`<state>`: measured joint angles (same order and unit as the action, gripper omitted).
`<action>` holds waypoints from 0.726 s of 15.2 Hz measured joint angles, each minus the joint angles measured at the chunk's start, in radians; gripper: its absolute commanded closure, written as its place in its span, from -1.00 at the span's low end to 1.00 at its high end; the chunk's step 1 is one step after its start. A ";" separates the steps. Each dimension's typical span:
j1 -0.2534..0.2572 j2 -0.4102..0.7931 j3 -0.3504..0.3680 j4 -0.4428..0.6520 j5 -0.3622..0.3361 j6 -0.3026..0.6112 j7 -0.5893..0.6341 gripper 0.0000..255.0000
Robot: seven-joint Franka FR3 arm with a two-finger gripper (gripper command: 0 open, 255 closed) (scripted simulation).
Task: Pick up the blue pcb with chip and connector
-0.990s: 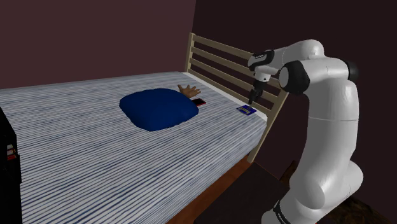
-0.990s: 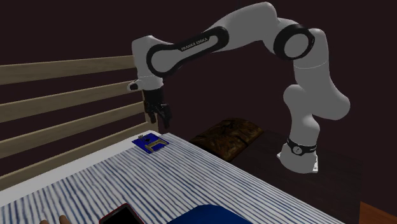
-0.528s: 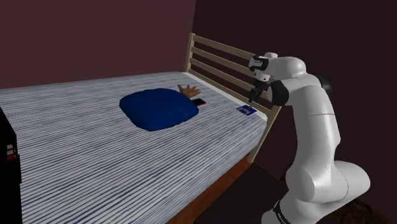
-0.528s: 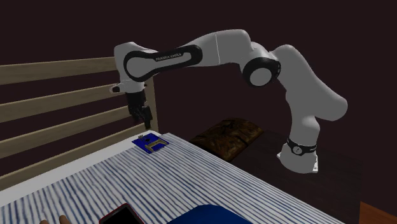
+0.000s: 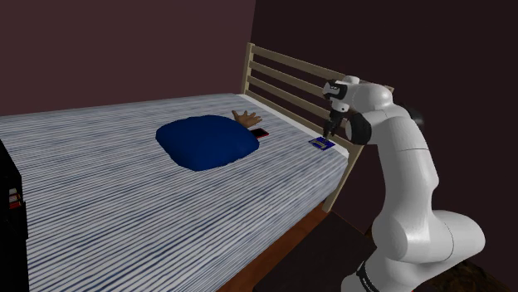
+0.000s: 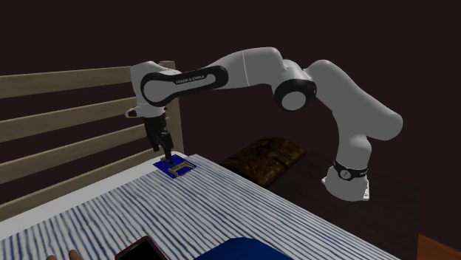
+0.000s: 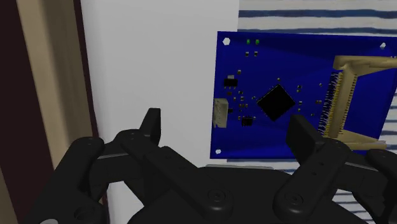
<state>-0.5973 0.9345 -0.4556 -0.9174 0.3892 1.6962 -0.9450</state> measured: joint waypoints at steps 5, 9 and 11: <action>0.003 0.003 0.001 -0.016 0.002 0.018 -0.003 1.00; 0.003 0.002 0.000 -0.018 0.002 0.019 -0.003 1.00; 0.003 0.002 0.000 -0.018 0.002 0.019 -0.003 1.00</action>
<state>-0.5939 0.9366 -0.4552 -0.9353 0.3907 1.7156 -0.9483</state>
